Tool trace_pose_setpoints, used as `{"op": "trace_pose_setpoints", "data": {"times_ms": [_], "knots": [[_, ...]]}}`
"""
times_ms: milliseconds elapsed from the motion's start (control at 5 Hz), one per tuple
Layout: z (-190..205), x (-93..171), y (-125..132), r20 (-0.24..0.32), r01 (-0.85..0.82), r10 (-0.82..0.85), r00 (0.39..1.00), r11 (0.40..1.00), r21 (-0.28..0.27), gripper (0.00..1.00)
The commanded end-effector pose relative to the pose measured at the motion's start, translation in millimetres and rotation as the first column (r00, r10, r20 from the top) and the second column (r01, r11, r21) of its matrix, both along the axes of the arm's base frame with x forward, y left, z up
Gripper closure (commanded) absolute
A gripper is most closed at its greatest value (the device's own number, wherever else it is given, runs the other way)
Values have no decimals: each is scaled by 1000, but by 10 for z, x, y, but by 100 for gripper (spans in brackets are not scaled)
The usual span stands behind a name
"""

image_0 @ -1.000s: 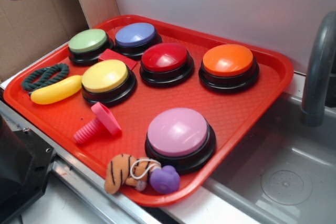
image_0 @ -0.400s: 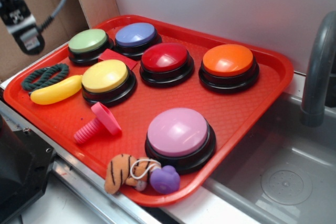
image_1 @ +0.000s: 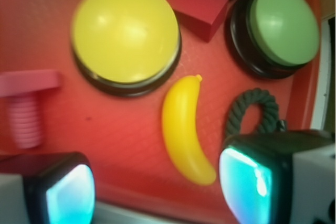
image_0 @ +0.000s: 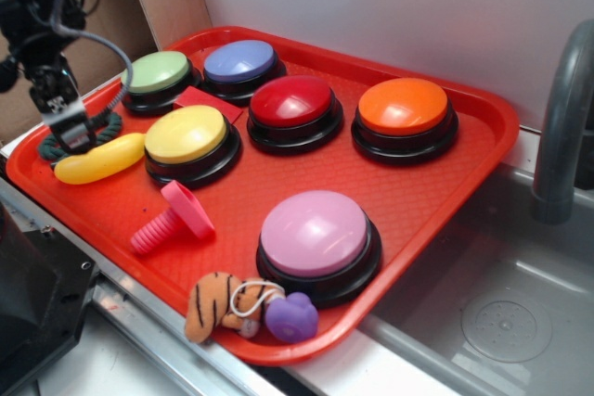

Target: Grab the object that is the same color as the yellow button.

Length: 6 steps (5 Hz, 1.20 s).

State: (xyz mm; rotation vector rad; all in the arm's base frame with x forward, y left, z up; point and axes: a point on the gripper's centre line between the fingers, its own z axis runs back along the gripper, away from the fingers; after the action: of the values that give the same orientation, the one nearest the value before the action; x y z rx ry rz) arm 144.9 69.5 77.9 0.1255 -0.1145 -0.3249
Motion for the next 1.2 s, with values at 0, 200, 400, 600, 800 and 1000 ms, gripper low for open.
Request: {"op": "trace_pose_setpoints", "data": {"times_ms": [0, 200, 400, 600, 800, 1000], "knots": [[-302, 100, 206, 16, 82, -83, 996, 996, 27, 0], [-399, 49, 270, 7, 78, -78, 997, 996, 52, 0], [-494, 38, 341, -6, 77, -77, 997, 996, 42, 0], [-600, 61, 358, -32, 72, -71, 997, 997, 42, 56], [-667, 62, 399, -62, 28, -26, 998, 999, 35, 100], [-581, 57, 400, -53, -5, 7, 999, 999, 45, 100]]}}
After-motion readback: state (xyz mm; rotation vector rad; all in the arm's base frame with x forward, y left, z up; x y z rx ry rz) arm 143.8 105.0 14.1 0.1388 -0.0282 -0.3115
